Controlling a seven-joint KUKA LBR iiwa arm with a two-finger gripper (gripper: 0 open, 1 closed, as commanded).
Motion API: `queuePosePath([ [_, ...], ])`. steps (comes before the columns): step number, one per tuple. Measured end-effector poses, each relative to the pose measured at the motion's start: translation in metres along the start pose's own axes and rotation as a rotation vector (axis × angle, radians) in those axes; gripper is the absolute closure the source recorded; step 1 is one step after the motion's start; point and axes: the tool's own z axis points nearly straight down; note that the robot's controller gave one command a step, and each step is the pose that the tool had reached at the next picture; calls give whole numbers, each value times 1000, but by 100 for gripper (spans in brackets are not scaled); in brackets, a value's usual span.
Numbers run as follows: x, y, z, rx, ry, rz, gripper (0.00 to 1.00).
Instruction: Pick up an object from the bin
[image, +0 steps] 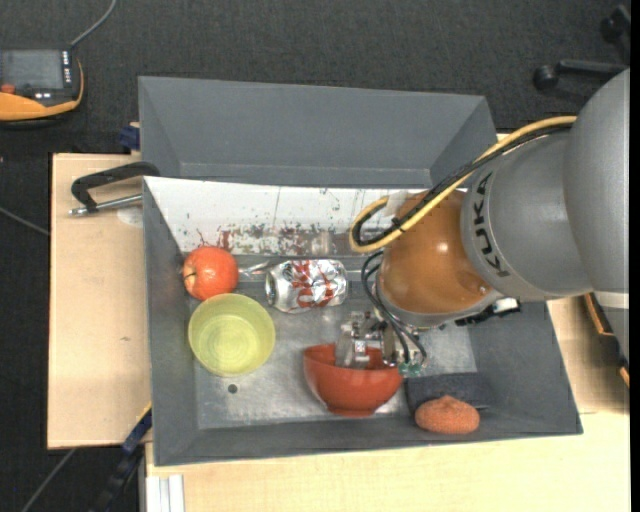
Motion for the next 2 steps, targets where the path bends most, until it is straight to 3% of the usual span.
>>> queuePosePath([
  [1, -29, 28, 3, -2, -6, -201, 100],
  [2, -33, 100, 2, -8, -16, -139, 100],
])
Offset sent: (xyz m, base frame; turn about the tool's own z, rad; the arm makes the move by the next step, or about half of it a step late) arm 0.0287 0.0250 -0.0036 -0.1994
